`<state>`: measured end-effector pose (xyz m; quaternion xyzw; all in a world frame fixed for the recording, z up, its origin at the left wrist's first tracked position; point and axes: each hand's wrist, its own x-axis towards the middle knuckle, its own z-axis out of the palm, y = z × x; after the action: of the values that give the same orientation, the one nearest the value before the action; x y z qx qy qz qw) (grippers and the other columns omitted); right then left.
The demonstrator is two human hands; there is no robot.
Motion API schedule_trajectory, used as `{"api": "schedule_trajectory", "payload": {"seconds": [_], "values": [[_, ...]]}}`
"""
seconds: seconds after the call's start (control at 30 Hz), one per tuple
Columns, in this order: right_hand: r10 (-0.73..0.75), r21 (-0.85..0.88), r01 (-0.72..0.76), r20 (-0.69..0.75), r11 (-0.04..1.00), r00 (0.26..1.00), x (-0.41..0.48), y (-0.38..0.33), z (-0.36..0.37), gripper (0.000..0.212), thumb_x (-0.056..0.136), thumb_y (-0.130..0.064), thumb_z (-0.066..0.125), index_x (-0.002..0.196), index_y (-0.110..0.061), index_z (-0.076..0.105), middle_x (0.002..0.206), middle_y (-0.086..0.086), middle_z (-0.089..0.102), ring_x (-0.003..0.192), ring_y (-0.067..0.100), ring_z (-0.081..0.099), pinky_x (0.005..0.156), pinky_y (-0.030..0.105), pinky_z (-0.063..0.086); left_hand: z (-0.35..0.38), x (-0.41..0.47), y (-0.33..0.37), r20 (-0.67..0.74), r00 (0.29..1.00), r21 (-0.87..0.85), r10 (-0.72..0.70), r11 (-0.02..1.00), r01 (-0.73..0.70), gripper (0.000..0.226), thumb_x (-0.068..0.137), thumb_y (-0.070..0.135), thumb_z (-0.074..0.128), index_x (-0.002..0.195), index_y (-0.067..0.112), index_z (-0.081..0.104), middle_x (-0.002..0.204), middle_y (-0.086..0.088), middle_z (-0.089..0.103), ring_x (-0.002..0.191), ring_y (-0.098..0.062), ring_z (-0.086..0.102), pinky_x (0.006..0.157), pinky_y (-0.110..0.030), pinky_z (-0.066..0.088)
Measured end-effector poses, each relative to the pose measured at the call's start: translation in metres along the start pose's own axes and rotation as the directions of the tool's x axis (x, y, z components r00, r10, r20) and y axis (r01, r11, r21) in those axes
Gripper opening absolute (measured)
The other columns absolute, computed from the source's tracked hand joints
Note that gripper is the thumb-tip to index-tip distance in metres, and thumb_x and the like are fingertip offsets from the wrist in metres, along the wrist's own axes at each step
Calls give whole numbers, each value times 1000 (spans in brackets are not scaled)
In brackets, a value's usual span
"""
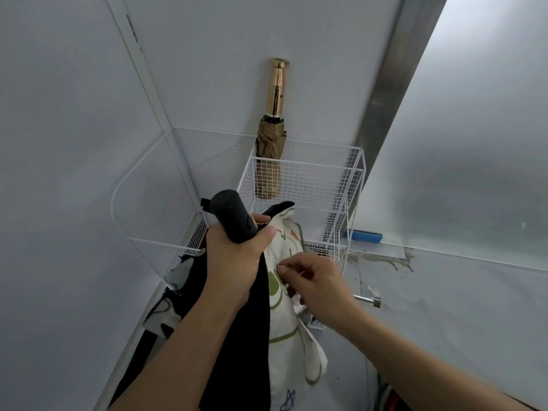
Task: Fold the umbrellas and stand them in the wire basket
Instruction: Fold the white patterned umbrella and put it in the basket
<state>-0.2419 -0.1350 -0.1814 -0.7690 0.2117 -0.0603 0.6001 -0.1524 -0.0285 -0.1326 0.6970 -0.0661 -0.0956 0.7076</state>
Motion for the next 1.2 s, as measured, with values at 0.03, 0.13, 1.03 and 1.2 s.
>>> {"api": "schedule_trajectory", "payload": {"seconds": [0.03, 0.13, 1.03, 1.2], "values": [[14, -26, -13, 43, 1000, 999, 1, 0, -3, 7, 92, -15, 67, 93, -17, 74, 77, -2, 73, 65, 7, 67, 57, 18, 50, -2, 2, 0, -1, 1000, 34, 6, 999, -6, 28, 75, -7, 75, 67, 19, 68, 81, -6, 73, 77, -15, 69, 78, -31, 55], [54, -195, -67, -74, 978, 996, 9, -1, -18, 19, 89, -17, 71, 106, -24, 68, 98, -9, 69, 90, 7, 65, 82, 23, 55, -13, 7, 3, 53, 998, 37, -34, 999, 32, 43, 76, -10, 68, 55, 27, 65, 85, -8, 73, 85, -26, 69, 86, -41, 56], [136, -19, -137, -64, 990, 989, 31, 6, -73, 23, 84, -19, 75, 106, -16, 67, 88, 5, 76, 78, 17, 71, 76, 26, 54, -37, 17, 11, 125, 981, -102, -150, 981, 163, 26, 79, 1, 73, 69, 11, 52, 59, 0, 58, 55, -11, 60, 55, -25, 54], [-152, -381, -17, -410, 924, 899, 26, 8, -66, 20, 89, -23, 70, 109, -21, 67, 103, -8, 68, 89, 10, 62, 86, 30, 52, -34, 26, -3, -229, 941, -189, -249, 960, 207, 26, 78, 8, 80, 94, 6, 60, 82, -7, 63, 74, -20, 66, 67, -33, 58]]}}
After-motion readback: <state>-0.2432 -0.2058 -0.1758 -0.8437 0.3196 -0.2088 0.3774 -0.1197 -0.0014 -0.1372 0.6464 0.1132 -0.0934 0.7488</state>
